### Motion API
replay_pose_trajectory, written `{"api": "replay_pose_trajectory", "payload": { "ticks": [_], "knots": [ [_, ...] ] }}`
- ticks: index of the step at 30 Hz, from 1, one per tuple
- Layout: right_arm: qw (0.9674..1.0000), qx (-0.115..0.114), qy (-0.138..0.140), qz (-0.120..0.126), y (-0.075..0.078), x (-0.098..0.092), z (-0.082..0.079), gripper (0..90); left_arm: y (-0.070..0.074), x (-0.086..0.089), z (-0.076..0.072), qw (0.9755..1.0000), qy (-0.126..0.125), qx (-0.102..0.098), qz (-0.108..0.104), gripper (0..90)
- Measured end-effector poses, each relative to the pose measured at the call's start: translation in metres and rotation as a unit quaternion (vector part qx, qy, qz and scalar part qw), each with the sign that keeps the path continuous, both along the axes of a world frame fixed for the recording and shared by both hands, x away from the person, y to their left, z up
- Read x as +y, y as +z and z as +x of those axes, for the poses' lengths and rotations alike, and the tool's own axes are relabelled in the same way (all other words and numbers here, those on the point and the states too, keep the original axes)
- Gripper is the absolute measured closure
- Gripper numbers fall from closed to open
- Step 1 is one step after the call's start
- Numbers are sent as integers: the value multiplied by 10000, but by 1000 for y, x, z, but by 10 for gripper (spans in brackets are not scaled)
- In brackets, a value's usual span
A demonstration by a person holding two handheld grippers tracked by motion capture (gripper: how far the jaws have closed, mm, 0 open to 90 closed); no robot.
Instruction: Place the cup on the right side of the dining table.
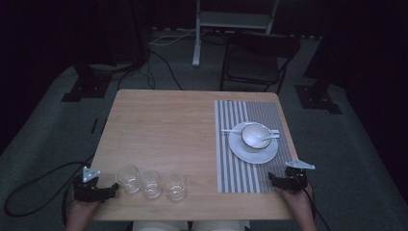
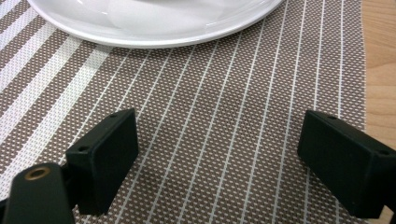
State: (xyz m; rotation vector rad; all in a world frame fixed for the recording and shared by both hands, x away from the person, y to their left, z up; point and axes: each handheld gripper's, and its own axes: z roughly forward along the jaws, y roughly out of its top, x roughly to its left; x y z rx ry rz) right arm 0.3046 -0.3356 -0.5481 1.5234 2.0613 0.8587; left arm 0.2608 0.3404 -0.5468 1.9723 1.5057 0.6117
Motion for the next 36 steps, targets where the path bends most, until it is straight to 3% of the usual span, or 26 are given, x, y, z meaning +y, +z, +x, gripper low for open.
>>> {"api": "replay_pose_trajectory", "payload": {
  "ticks": [17,25,36],
  "knots": [
    [10000,19,55,-27,1,0,1,115,0,0,0,10000,3,-2,-5,9],
    [9992,54,385,78,4,0,1,115,0,0,0,10000,0,0,-3,9],
    [9982,-184,538,179,29,0,-2,115,0,0,0,10000,-8,2,0,9]
  ]
}}
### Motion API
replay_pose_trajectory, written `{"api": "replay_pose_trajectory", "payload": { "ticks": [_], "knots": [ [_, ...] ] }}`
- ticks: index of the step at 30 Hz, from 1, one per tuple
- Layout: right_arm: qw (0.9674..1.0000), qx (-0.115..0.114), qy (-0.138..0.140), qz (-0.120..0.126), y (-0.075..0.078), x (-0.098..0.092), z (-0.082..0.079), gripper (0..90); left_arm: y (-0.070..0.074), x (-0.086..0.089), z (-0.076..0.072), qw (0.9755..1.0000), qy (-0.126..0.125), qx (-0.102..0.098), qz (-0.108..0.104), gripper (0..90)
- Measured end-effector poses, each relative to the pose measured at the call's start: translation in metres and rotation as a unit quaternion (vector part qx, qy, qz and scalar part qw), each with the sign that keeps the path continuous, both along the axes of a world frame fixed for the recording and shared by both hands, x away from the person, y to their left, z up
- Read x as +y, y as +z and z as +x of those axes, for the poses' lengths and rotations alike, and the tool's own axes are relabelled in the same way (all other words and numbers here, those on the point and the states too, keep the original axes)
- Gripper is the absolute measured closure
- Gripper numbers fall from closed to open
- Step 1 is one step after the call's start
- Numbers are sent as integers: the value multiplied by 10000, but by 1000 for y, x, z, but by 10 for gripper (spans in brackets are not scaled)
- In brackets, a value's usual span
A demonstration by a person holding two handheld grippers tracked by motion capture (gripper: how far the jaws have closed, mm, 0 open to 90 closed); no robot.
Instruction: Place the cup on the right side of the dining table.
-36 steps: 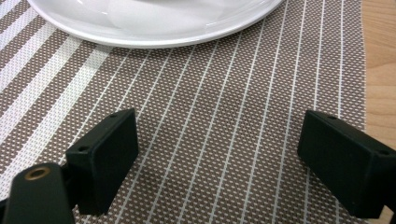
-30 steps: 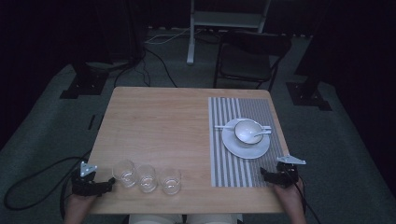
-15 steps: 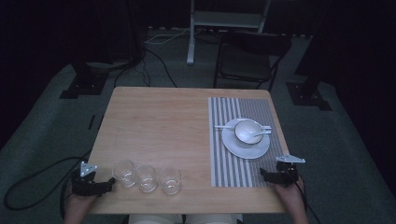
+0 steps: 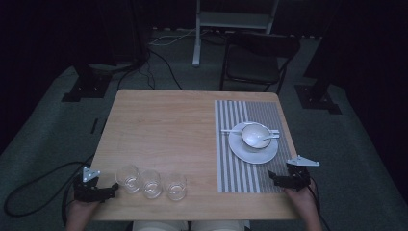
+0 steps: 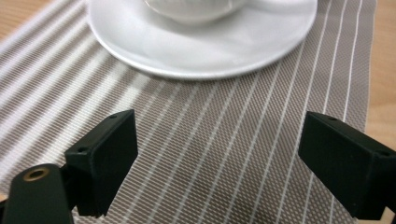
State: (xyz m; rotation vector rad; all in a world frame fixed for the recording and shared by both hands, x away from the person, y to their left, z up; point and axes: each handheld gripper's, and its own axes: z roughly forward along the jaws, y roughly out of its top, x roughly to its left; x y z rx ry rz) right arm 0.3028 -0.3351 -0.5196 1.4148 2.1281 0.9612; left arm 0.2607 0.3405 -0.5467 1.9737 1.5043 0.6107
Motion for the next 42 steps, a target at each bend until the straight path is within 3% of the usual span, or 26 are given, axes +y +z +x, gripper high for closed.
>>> {"api": "replay_pose_trajectory", "payload": {
  "ticks": [14,24,32,34,42],
  "knots": [
    [9974,-505,509,49,38,24,-4,115,0,0,0,10000,0,-1,0,9],
    [9942,-672,837,49,54,44,-5,116,0,0,0,10000,0,-1,-1,9],
    [9888,-798,1252,119,63,71,-3,116,0,0,0,10000,0,1,-1,9],
    [9888,-798,1252,119,63,71,-3,116,0,0,0,10000,1,0,-2,9],
    [9820,-843,1678,200,66,102,2,116,0,0,0,10000,1,0,-1,9]
  ]
}}
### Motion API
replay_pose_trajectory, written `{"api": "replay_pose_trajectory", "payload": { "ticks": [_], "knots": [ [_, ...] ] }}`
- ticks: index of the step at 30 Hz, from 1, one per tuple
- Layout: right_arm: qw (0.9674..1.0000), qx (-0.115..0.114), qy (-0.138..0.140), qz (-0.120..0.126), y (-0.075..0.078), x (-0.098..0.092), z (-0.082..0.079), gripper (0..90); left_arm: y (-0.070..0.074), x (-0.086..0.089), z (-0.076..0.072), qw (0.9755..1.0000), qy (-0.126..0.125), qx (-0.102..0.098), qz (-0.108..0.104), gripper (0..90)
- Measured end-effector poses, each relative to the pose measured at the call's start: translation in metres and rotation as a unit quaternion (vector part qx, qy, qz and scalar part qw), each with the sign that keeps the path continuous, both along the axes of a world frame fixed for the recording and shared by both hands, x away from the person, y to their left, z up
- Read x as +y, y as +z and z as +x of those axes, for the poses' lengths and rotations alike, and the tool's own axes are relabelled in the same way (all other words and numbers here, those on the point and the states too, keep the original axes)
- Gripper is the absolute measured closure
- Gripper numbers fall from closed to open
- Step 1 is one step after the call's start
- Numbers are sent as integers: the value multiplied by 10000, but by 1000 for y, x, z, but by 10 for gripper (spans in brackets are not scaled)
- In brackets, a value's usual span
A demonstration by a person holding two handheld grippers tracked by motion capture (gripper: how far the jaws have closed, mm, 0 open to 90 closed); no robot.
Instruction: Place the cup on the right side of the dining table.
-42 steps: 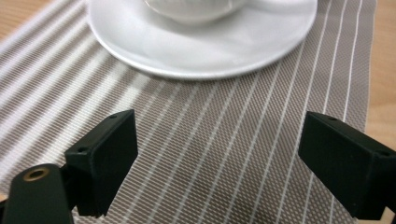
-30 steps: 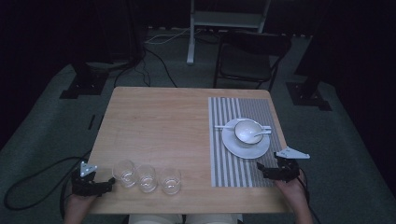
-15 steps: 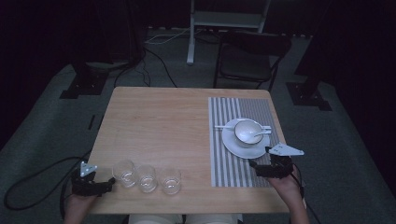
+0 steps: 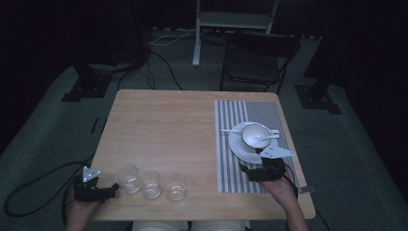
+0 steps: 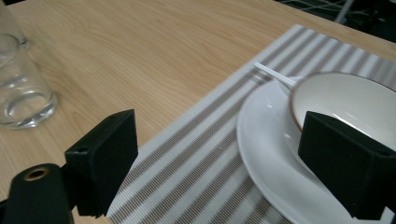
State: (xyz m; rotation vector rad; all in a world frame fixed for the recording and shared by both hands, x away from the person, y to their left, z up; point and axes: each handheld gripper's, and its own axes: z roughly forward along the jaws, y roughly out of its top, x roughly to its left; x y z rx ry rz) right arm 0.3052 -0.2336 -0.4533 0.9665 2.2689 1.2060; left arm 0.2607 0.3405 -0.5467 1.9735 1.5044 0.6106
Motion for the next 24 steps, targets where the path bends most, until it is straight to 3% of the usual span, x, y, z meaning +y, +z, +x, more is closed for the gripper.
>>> {"api": "replay_pose_trajectory", "payload": {
  "ticks": [9,21,24],
  "knots": [
    [9988,53,484,-21,-4,32,2,116,0,0,0,10000,-1,-1,0,9],
    [9936,249,1090,-136,-17,72,0,116,0,0,0,10000,-20,2,4,9],
    [9924,167,1129,-453,-22,83,-3,116,0,0,0,10000,-21,2,4,9]
  ]
}}
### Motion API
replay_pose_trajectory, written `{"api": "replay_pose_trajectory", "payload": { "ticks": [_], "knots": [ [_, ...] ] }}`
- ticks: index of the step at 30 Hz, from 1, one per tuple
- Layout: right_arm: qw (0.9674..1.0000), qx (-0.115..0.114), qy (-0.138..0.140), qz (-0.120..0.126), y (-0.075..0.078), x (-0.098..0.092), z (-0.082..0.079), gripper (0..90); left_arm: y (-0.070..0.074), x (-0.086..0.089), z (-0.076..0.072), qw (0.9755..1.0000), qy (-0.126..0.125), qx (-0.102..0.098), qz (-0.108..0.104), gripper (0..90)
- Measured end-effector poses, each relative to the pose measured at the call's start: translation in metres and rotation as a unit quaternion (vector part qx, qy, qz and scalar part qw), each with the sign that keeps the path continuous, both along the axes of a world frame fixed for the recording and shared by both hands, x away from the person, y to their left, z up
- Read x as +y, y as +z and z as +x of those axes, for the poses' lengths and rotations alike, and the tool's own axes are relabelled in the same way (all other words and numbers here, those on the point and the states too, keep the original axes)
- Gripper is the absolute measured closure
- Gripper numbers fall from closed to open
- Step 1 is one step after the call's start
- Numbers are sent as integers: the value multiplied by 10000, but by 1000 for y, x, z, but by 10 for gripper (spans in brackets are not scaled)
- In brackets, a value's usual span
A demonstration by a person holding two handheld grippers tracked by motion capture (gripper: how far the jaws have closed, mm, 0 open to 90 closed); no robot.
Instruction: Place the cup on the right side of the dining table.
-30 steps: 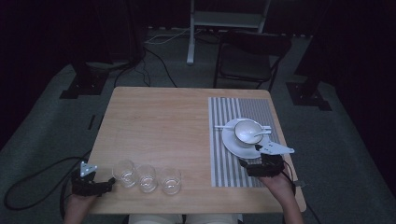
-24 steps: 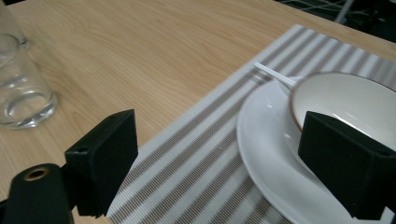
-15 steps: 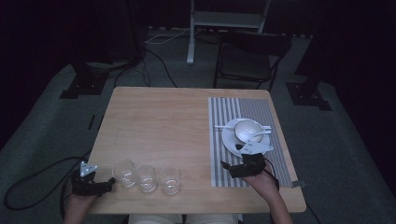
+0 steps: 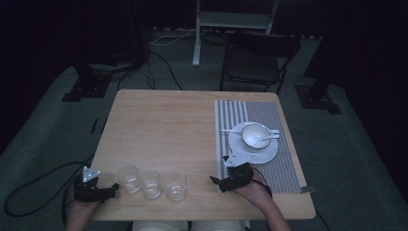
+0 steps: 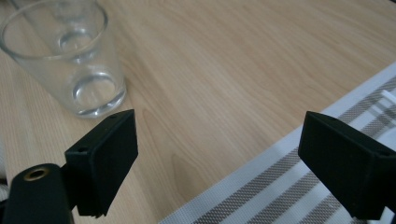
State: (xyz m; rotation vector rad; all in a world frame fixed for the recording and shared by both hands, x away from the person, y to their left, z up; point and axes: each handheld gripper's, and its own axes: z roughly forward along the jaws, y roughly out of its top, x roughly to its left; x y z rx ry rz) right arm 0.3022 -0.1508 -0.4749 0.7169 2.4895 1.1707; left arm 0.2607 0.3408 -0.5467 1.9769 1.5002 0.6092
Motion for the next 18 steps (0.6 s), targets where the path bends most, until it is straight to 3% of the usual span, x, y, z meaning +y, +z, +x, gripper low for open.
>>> {"api": "replay_pose_trajectory", "payload": {
  "ticks": [3,12,18],
  "knots": [
    [9997,140,149,132,-5,7,0,116,0,0,0,10000,-2,0,0,9],
    [9978,229,627,37,-16,42,-7,116,0,0,0,10000,-6,-1,-2,9],
    [9942,426,990,49,-24,66,-13,116,0,0,0,10000,-15,3,2,9]
  ]
}}
